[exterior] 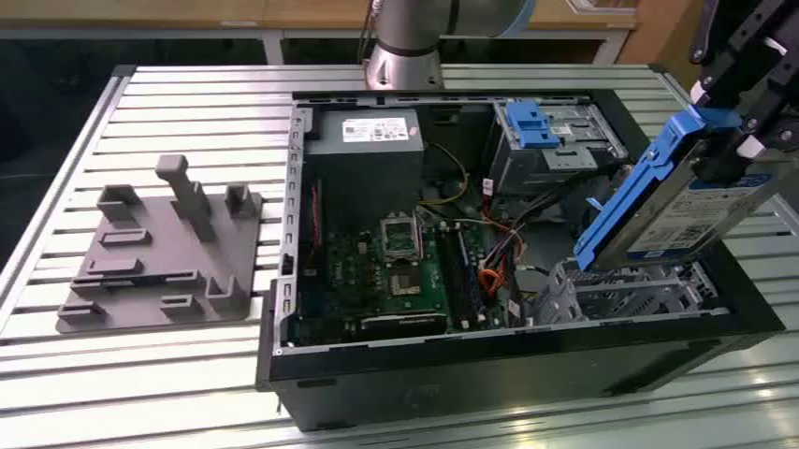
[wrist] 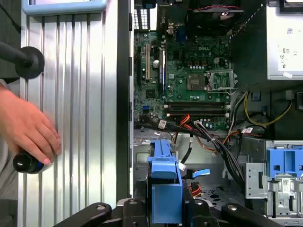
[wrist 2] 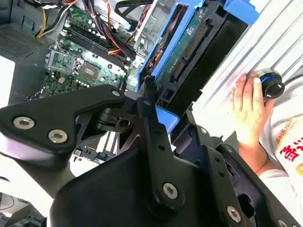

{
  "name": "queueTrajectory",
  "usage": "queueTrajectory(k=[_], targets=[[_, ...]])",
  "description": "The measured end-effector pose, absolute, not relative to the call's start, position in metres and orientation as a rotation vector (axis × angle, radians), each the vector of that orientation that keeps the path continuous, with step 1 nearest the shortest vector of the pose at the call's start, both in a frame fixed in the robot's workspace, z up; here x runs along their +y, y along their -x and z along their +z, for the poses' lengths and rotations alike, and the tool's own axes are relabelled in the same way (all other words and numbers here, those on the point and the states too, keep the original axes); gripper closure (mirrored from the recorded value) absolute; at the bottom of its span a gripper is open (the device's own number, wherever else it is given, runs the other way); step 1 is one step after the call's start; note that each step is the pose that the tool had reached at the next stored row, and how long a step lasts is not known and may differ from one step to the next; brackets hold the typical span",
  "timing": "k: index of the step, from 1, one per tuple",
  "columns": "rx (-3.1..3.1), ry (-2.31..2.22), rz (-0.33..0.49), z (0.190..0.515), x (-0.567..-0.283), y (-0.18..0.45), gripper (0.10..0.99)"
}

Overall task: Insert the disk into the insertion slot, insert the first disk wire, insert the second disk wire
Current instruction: 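Insert the disk into the insertion slot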

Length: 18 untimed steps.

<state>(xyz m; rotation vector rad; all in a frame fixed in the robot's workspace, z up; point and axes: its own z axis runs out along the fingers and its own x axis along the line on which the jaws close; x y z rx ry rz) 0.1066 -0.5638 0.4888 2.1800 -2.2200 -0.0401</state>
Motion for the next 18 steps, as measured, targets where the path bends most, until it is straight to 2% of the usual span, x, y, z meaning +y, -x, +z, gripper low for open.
queueTrajectory(k=[14, 18], targets=[[-2.220, -2.180, -0.041, 0.4889, -0.5638, -0.1066, 0.725], [-2.232, -2.192, -0.062, 0.4888, -0.5640, -0.1066, 0.725]])
